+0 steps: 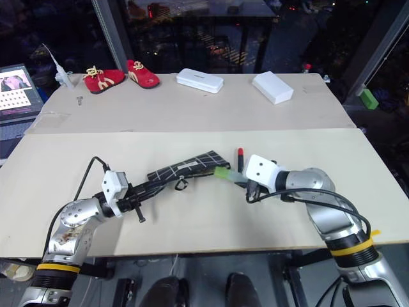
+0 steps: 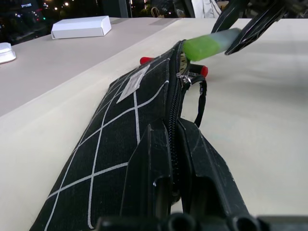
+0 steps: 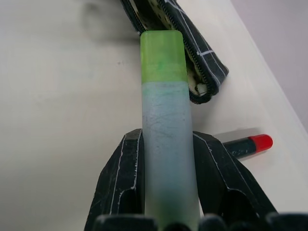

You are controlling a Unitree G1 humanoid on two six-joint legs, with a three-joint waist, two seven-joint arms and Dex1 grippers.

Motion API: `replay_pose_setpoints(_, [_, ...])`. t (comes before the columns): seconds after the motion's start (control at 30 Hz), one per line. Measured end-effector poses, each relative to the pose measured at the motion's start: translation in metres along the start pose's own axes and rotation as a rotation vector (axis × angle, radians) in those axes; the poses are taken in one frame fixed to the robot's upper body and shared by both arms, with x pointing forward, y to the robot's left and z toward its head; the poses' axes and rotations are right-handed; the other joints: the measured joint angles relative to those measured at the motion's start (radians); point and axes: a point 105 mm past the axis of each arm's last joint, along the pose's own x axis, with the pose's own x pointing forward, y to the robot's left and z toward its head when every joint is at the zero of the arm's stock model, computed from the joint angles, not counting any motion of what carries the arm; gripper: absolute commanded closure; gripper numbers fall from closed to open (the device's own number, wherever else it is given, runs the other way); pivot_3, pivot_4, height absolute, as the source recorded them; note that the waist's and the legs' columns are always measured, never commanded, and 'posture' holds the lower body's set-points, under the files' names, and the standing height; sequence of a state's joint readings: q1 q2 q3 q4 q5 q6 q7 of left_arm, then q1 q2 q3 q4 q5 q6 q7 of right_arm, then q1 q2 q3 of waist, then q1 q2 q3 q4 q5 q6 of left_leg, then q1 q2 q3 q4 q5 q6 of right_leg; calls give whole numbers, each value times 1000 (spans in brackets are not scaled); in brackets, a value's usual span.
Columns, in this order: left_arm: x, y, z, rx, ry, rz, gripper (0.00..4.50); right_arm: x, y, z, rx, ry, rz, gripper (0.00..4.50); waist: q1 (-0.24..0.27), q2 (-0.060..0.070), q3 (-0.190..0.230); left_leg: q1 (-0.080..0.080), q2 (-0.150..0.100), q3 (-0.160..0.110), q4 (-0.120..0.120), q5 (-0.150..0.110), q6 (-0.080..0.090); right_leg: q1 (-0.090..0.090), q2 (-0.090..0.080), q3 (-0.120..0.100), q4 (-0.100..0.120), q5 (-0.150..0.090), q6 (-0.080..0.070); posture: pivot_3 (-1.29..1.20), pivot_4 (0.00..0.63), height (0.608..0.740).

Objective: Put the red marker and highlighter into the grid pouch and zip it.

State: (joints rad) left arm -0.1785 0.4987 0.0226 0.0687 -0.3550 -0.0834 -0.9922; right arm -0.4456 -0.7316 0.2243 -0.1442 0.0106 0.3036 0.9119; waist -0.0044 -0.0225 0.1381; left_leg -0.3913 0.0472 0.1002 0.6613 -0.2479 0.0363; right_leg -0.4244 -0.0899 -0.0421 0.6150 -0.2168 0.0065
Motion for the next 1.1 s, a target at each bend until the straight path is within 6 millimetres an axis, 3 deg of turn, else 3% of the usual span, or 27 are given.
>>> replay_pose_setpoints(0.27, [1, -1, 1, 3, -2, -4, 4500, 22, -4, 9, -129, 11, 32, 3456, -4, 0, 0, 0, 0, 0, 0, 0, 0, 0, 0, 0, 1, 0, 0, 0, 150, 740])
replay_pose_setpoints(0.63, [4, -1, 4, 9, -9, -14, 4500, 60, -8, 39, -276, -40, 83, 3456, -8, 0, 0, 0, 0, 1, 0, 0, 0, -1, 0, 0, 2, 0, 0, 0, 150, 740])
replay_pose_setpoints(0.87, [3, -1, 3, 8, -8, -14, 4500, 57, -15, 37, -210, -58, 96, 3456, -5, 0, 0, 0, 0, 1, 0, 0, 0, 0, 0, 0, 2, 0, 0, 0, 150, 740])
replay_pose_setpoints(1.0, [1, -2, 1, 6, 1, -14, 4500, 47, -26, 23, -173, -26, 74, 3456, -7, 0, 0, 0, 0, 1, 0, 0, 0, 0, 0, 0, 2, 0, 0, 0, 150, 740])
replay_pose_setpoints(1.1, [1, -1, 2, 7, 2, -15, 4500, 54, -19, 28, -207, -39, 96, 3456, -14, 1, 0, 1, 1, 2, 0, 0, 0, -1, 0, 1, 4, 0, -1, 0, 150, 740])
